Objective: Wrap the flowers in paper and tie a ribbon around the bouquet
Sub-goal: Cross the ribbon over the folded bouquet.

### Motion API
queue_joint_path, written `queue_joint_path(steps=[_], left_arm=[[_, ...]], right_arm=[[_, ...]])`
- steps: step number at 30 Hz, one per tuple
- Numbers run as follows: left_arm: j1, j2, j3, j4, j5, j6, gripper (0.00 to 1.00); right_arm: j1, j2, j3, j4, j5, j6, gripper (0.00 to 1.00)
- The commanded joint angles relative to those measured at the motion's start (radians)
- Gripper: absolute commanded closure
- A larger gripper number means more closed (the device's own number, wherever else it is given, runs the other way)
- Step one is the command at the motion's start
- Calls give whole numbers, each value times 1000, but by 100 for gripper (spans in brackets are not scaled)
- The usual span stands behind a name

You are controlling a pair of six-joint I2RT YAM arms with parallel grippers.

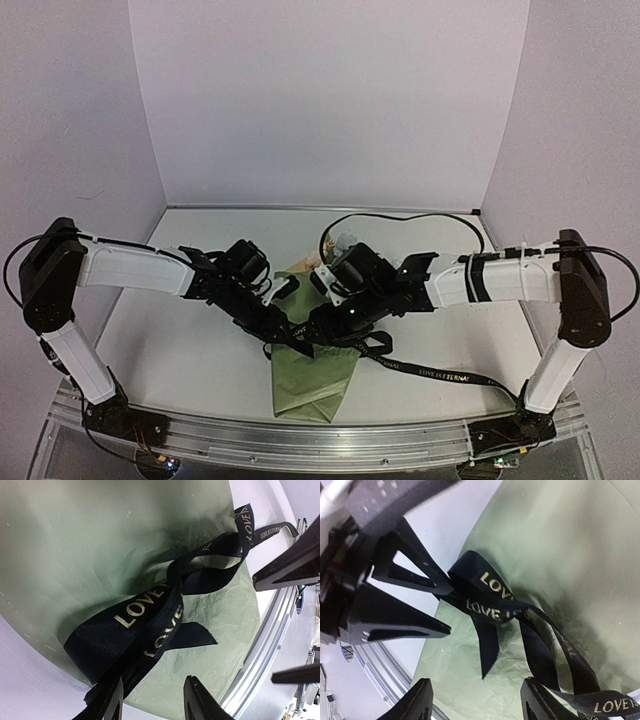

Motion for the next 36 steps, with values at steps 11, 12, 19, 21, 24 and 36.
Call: queue_joint_path(steps=[11, 12, 19, 21, 24, 36], left_arm=[[-3, -152, -10, 2, -86, -18, 52], [-3, -155, -11, -1, -114, -21, 53], [-3, -116, 26, -53, -292, -11, 56], [-3, -92, 34, -56, -297, -8, 57], [-4, -62, 46, -50, -288, -4, 58], [-9, 17, 94, -29, -246, 0, 59]], right_arm=[[-6, -115, -78, -44, 45, -55, 35], [-8, -120, -83, -44, 47, -56, 35], [-16, -176, -148, -45, 74, -68, 34], [-20, -195, -168, -45, 86, -72, 34], [-27, -227, -203, -45, 99, -74, 34], [-49, -319, -313, -45, 142, -76, 33]])
